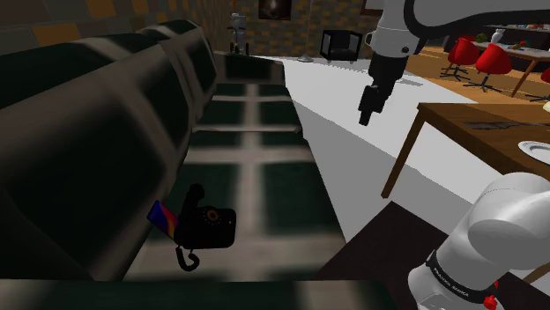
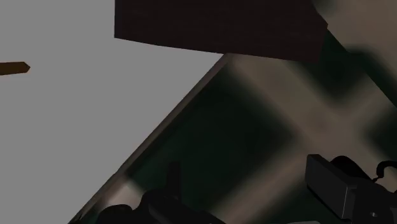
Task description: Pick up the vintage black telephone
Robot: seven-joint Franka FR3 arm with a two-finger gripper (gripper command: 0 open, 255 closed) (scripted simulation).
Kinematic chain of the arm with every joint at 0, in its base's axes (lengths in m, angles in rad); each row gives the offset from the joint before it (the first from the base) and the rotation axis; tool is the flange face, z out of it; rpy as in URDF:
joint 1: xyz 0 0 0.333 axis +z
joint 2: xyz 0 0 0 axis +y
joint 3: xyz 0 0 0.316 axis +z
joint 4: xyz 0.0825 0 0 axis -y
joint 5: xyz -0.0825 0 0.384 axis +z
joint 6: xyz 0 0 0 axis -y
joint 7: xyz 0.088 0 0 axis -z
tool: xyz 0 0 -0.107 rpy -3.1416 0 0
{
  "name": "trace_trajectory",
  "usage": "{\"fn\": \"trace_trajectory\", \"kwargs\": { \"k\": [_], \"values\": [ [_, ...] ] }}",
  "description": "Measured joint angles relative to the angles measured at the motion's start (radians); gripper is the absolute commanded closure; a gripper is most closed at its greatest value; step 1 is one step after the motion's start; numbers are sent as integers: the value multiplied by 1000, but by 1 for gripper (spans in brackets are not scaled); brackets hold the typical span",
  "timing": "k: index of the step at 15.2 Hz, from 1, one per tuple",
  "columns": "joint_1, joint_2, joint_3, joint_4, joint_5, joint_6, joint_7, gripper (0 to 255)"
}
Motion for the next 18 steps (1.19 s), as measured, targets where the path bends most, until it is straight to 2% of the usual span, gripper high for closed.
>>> {"fn": "trace_trajectory", "kwargs": {
  "k": [2,6,14,18],
  "values": [
    [2,11,6,-1,6,10,10,0],
    [20,78,63,-6,55,68,96,0],
    [47,307,177,59,130,212,273,0],
    [57,450,232,127,143,281,367,0]
  ]
}}
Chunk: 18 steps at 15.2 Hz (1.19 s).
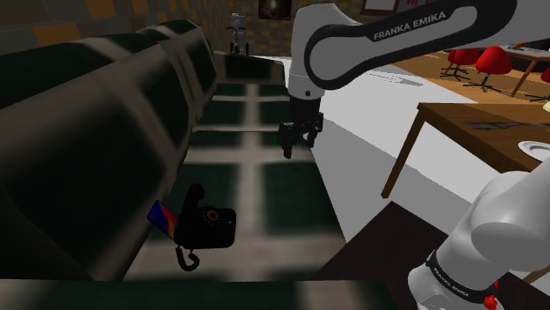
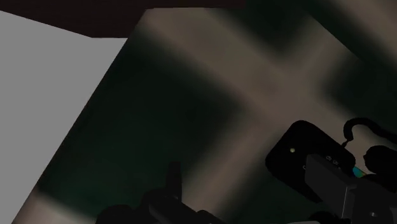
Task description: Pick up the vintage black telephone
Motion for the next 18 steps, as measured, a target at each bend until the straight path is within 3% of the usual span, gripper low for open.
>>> {"fn": "trace_trajectory", "kwargs": {
  "k": [9,18],
  "values": [
    [32,324,79,222,-33,90,199,0],
    [127,685,94,545,-114,117,392,0]
  ]
}}
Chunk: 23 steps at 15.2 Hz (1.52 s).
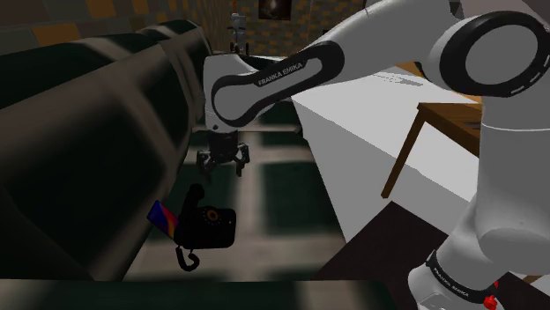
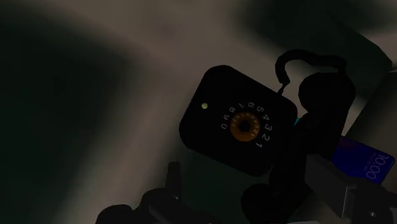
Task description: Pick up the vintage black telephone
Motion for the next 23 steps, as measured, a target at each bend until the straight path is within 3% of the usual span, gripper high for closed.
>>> {"fn": "trace_trajectory", "kwargs": {
  "k": [9,17,18,23],
  "values": [
    [131,382,-31,487,-48,-97,117,0],
    [140,443,-39,494,-55,-43,116,0],
    [140,446,-40,493,-56,-39,115,255],
    [139,446,-40,492,-56,-35,114,255]
  ]
}}
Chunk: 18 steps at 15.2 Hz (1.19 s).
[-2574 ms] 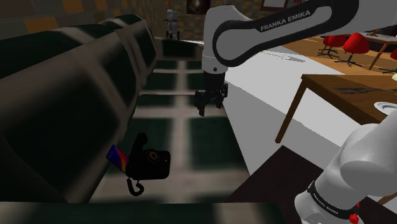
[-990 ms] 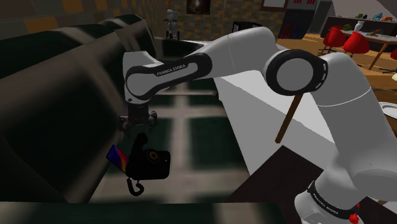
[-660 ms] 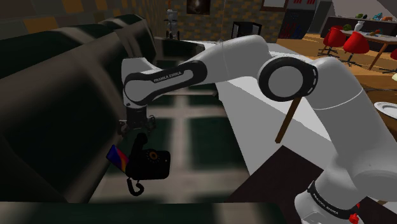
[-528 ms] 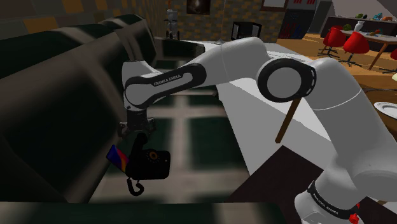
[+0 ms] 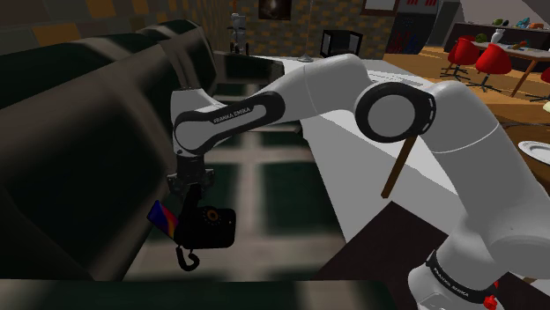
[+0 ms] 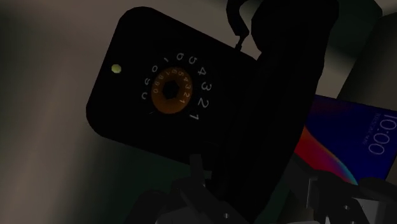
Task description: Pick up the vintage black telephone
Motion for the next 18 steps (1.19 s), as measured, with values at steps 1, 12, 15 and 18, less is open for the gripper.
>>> {"fn": "trace_trajectory", "kwargs": {
  "k": [1,12,15,18],
  "values": [
    [0,0,0,-1,0,1,0,255],
    [2,-21,4,40,4,-65,6,255],
    [2,-39,7,49,7,-91,10,255],
    [1,-54,9,63,9,-119,12,255]
  ]
}}
